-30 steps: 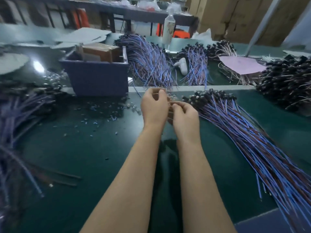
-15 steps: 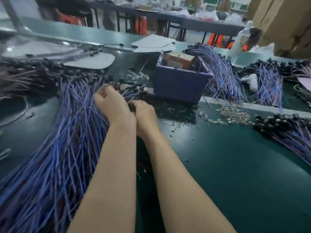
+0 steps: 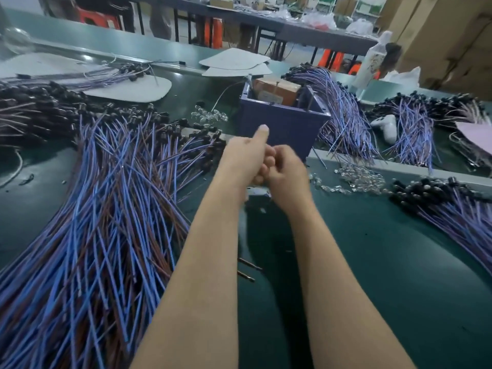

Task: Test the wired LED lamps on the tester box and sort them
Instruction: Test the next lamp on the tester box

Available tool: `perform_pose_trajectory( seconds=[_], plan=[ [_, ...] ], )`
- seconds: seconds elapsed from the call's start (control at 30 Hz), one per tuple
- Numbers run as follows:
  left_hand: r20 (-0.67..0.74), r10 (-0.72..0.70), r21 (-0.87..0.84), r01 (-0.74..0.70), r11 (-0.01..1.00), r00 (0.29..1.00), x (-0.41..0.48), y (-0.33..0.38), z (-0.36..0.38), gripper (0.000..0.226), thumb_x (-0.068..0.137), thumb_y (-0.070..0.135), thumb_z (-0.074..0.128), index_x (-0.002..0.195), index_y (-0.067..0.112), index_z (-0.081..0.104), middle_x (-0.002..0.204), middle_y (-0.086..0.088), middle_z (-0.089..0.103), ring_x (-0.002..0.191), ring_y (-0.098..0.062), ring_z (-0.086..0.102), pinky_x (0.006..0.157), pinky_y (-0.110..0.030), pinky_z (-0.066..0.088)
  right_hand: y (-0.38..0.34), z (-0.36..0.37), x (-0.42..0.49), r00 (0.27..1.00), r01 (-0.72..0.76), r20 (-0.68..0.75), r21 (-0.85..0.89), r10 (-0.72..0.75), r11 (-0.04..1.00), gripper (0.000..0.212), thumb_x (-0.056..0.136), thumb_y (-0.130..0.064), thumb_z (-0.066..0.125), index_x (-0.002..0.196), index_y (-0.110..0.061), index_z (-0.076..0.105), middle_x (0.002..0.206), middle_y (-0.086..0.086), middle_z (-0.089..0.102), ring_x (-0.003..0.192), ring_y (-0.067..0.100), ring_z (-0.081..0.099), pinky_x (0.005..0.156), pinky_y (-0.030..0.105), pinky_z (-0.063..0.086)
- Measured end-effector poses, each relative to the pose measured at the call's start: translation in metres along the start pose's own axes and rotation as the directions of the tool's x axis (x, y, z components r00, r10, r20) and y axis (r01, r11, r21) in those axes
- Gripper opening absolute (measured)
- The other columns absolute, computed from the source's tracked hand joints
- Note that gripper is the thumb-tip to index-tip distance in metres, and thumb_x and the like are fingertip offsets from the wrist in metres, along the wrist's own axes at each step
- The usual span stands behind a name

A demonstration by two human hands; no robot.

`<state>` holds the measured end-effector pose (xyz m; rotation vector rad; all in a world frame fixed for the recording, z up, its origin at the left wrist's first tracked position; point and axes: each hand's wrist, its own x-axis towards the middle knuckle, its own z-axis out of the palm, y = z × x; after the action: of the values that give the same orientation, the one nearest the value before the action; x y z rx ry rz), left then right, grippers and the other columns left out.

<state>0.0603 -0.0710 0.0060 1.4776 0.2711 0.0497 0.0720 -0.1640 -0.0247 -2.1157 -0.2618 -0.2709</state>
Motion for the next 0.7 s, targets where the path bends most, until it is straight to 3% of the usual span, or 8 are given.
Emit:
perform_pose_trajectory(
  seconds=[0.17,0.27,0.37,0.43,0.5,0.57,0.63,0.7],
  plan=[
    [0.269,-0.292,0.196,0.244,0.95,0.918,-0.014,-0.011,0.038,0.061,0.097,0.055,0.033,0.087,0.001,0.06,0.07,-0.01,0.072,0.039,-0.007,0.05,0.036,-0.012,0.035,0.034,-0.066,-0.01,0.969,-0.079,-0.212,0.216,0.125,0.973,0.009,0.089,-0.006,0.055,0.092,-0.012,0.061,0.078,-0.001,0.062,0.071,0.01,0.06,0.075,0.03,0.052],
    [0.172,-0.27,-0.226,0.305,0.925,0.947,-0.015,-0.024,0.068,0.039,0.1,0.044,0.037,0.097,0.007,0.049,0.092,-0.008,0.06,0.058,-0.011,0.057,0.039,-0.017,0.046,0.051,-0.09,-0.019,0.925,-0.153,-0.307,0.238,0.223,0.959,0.017,0.085,-0.005,0.055,0.079,-0.019,0.06,0.069,-0.003,0.059,0.061,0.008,0.055,0.067,0.028,0.049],
    [0.029,-0.168,-0.692,0.141,0.708,0.985,-0.01,-0.03,0.076,0.027,0.103,0.026,0.037,0.088,0.01,0.052,0.082,-0.002,0.058,0.052,-0.005,0.052,0.044,-0.015,0.048,0.069,-0.113,-0.027,0.806,-0.269,-0.475,0.239,0.354,0.933,0.007,0.085,-0.01,0.054,0.083,-0.014,0.06,0.078,0.002,0.059,0.076,0.018,0.054,0.074,0.033,0.046],
    [-0.05,-0.088,-0.743,0.022,0.669,0.995,-0.006,-0.032,0.076,0.026,0.103,0.021,0.036,0.086,0.014,0.054,0.083,0.0,0.063,0.053,-0.002,0.053,0.049,-0.014,0.048,0.08,-0.128,-0.032,0.719,-0.385,-0.569,0.152,0.399,0.91,0.013,0.087,-0.013,0.053,0.095,-0.011,0.062,0.09,0.005,0.062,0.085,0.02,0.054,0.075,0.028,0.041],
    [-0.081,-0.007,-0.695,-0.052,0.717,0.997,-0.006,-0.033,0.081,0.026,0.102,0.018,0.038,0.084,0.014,0.056,0.079,0.0,0.066,0.054,-0.001,0.056,0.055,-0.014,0.049,0.084,-0.136,-0.035,0.684,-0.461,-0.642,-0.012,0.347,0.887,0.022,0.087,-0.011,0.05,0.104,-0.011,0.063,0.108,0.009,0.063,0.103,0.026,0.053,0.091,0.03,0.039],
    [-0.073,0.052,-0.619,-0.086,0.781,0.996,-0.01,-0.034,0.092,0.026,0.101,0.015,0.041,0.081,0.012,0.058,0.071,0.002,0.069,0.054,0.001,0.059,0.057,-0.014,0.051,0.073,-0.132,-0.035,0.71,-0.386,-0.682,-0.164,0.179,0.908,0.028,0.086,-0.007,0.048,0.11,-0.009,0.063,0.118,0.011,0.06,0.116,0.027,0.047,0.105,0.031,0.03],
    [-0.03,0.08,-0.562,-0.083,0.823,0.996,-0.015,-0.037,0.107,0.026,0.1,0.013,0.044,0.08,0.01,0.06,0.065,0.004,0.069,0.054,0.0,0.061,0.058,-0.014,0.052,0.058,-0.118,-0.03,0.806,-0.17,-0.592,-0.207,0.015,0.964,0.026,0.09,-0.006,0.047,0.111,-0.005,0.062,0.114,0.01,0.062,0.109,0.023,0.052,0.094,0.017,0.031],
    [-0.003,0.095,-0.505,-0.084,0.859,0.995,-0.019,-0.04,0.119,0.025,0.099,0.01,0.046,0.078,0.009,0.06,0.059,0.005,0.067,0.051,-0.001,0.058,0.055,-0.013,0.05,0.045,-0.1,-0.023,0.918,-0.036,-0.395,-0.181,-0.039,0.983,0.024,0.095,-0.012,0.046,0.111,-0.005,0.063,0.109,0.011,0.066,0.1,0.023,0.057,0.081,0.017,0.033]
  ],
)
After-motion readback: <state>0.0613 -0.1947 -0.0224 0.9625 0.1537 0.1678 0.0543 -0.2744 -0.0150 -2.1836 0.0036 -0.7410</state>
